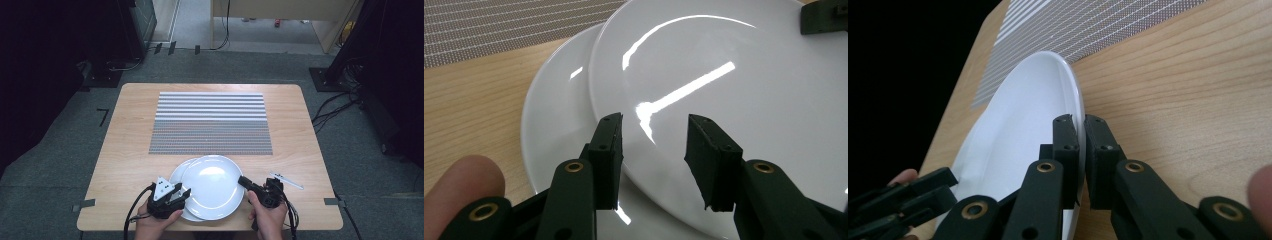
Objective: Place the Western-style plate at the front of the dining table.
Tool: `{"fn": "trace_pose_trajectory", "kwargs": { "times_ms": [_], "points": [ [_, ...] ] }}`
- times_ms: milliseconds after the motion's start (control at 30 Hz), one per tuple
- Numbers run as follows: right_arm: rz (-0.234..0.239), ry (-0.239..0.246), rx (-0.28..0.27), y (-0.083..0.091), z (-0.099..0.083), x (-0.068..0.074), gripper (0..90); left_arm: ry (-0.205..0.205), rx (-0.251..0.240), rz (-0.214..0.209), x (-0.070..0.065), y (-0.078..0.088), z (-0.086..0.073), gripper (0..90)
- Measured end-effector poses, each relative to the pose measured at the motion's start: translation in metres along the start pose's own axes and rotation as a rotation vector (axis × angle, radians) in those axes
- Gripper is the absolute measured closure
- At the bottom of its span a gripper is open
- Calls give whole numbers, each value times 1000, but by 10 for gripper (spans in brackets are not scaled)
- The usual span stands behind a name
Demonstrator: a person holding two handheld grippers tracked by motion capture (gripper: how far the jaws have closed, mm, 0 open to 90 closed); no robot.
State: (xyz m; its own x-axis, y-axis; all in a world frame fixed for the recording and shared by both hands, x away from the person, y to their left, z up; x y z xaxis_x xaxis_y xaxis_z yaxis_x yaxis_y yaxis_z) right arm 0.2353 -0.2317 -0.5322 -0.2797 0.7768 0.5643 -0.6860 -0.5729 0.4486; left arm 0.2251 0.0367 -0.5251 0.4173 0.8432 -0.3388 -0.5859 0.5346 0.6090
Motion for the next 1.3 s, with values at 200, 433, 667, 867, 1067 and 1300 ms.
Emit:
{"fn": "trace_pose_trajectory", "kwargs": {
  "times_ms": [200,433,667,867,1067,1300],
  "points": [
    [9,-30,-15,5,3,-5,867,33,41,21,6,-6,-4,533],
    [-5,-8,-32,12,9,-9,869,37,32,7,3,-7,-1,517],
    [-10,-9,-34,12,9,-13,867,28,36,-14,-4,-10,-1,512],
    [-11,-20,-33,9,7,-17,862,39,54,-19,-4,-14,-2,509],
    [41,-78,-42,4,6,-26,867,87,55,-59,-3,-15,0,494],
    [62,-116,-66,2,3,-29,868,161,80,-129,-5,-20,1,495]
  ]
}}
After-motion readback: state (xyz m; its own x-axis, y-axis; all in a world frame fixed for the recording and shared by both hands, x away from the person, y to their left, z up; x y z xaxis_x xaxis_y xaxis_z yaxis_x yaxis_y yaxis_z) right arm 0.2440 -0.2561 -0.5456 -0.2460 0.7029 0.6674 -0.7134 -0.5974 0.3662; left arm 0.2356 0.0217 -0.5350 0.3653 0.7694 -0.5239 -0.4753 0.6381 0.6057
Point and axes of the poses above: each handheld gripper's, and its own axes: y roughly backward along the jaws, z roughly out of its top, x roughly to its left, the point moved 5 cm from there along -y, roughly forward along the jaws, and after that the axes turned 14 degrees about y, right-handed, at the moved point
